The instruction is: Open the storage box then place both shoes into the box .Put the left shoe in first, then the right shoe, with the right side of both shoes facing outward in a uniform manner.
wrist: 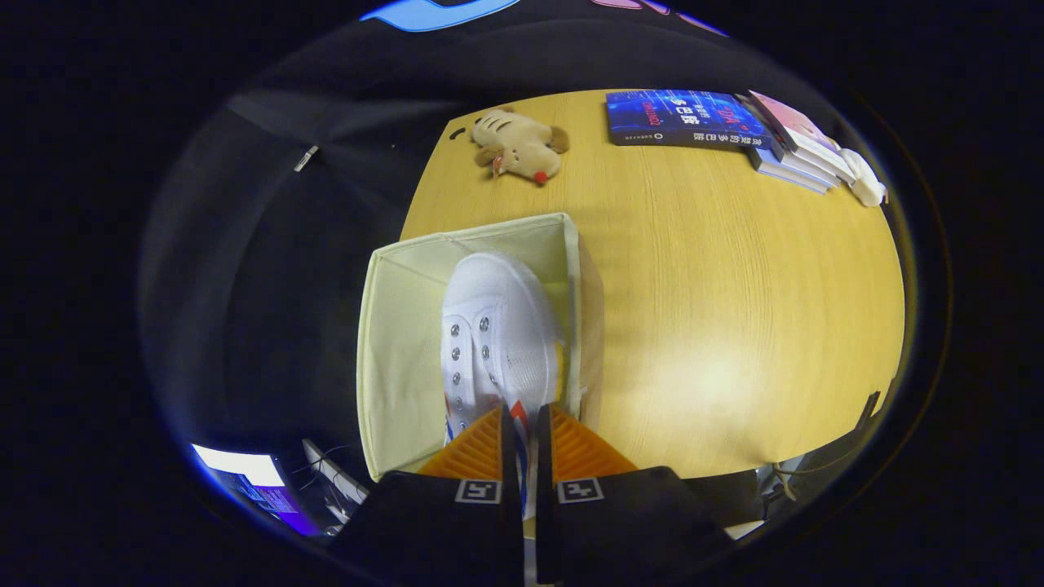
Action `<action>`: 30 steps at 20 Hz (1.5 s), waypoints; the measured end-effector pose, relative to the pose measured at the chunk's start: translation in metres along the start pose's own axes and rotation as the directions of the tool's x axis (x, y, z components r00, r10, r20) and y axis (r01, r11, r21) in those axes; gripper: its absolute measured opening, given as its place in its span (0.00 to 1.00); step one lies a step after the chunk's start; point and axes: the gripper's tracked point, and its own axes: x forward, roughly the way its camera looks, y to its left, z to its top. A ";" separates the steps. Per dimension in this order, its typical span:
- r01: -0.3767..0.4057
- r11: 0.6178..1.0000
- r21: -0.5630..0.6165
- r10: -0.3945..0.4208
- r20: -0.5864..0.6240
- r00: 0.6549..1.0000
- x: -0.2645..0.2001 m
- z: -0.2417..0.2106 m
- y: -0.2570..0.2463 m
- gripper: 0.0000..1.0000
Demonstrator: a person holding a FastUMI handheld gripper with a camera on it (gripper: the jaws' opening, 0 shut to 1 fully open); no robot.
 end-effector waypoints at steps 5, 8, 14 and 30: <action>-0.070 0.997 -0.019 0.072 0.101 0.992 -0.023 0.029 0.010 0.60; -0.110 0.993 -0.036 0.115 0.201 0.973 -0.041 0.048 0.008 0.97; -0.135 0.990 -0.051 0.144 0.348 0.926 -0.082 0.069 -0.013 0.97; 0.170 0.955 -0.241 0.090 0.787 0.611 -0.241 0.138 -0.128 0.98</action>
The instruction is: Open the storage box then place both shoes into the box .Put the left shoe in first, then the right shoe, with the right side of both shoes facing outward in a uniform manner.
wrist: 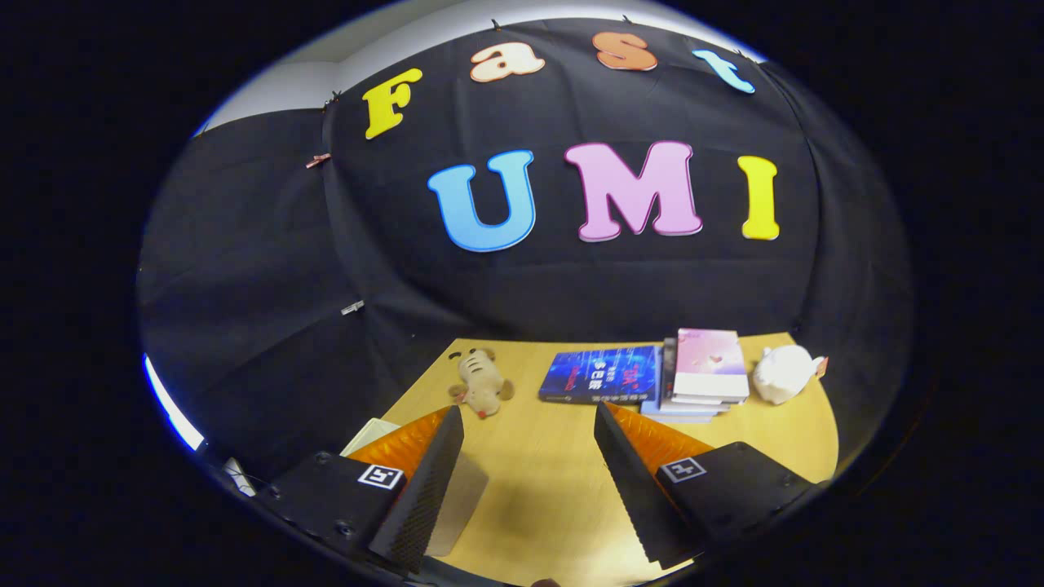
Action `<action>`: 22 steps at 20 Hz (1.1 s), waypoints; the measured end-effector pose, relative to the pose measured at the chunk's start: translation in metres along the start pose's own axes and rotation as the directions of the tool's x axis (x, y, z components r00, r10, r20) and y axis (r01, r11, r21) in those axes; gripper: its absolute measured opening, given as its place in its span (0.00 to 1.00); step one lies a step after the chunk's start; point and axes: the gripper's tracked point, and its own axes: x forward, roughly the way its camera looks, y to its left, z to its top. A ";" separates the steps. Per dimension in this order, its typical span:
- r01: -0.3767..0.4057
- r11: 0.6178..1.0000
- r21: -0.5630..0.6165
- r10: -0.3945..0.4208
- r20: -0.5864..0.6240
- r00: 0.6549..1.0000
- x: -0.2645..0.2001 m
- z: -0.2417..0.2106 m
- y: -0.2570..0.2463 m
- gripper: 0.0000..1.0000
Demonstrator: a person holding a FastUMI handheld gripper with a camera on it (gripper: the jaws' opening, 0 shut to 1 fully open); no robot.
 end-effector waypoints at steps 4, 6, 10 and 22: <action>0.064 0.997 -0.041 -0.060 0.100 0.993 -0.021 0.035 -0.046 0.98; 0.106 0.991 -0.076 -0.093 0.154 0.984 -0.034 0.051 -0.070 0.99; 0.188 0.970 -0.151 -0.142 0.270 0.952 -0.063 0.084 -0.109 0.98; 0.262 0.954 -0.148 -0.201 0.335 0.921 -0.101 0.122 -0.184 0.98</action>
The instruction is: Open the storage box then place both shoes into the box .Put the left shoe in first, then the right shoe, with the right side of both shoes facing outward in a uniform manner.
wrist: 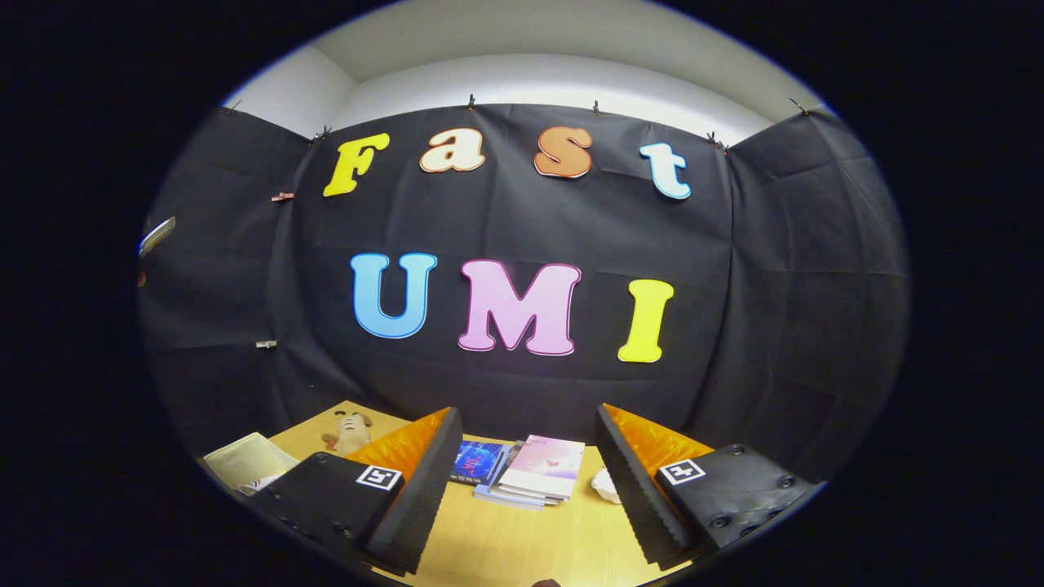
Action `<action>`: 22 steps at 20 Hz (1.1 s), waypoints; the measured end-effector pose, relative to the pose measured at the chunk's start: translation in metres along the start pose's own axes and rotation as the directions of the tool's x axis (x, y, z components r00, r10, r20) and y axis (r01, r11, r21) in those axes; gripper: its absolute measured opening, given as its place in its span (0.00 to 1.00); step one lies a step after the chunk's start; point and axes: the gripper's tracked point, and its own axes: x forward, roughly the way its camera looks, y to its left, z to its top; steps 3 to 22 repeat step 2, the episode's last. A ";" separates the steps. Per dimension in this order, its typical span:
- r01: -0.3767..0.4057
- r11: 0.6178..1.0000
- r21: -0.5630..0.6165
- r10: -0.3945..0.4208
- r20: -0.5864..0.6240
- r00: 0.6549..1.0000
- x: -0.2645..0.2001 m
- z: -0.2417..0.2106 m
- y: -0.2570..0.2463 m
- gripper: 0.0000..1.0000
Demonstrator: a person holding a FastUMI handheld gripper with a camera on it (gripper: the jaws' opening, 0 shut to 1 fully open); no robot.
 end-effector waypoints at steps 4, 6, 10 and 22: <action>-0.001 1.000 0.005 0.001 -0.001 1.000 0.003 0.000 -0.006 0.98; -0.001 1.000 0.005 0.001 -0.001 1.000 0.003 0.000 -0.006 0.98; -0.001 1.000 0.005 0.001 -0.001 1.000 0.003 0.000 -0.006 0.98; -0.001 1.000 0.005 0.001 -0.001 1.000 0.003 0.000 -0.006 0.98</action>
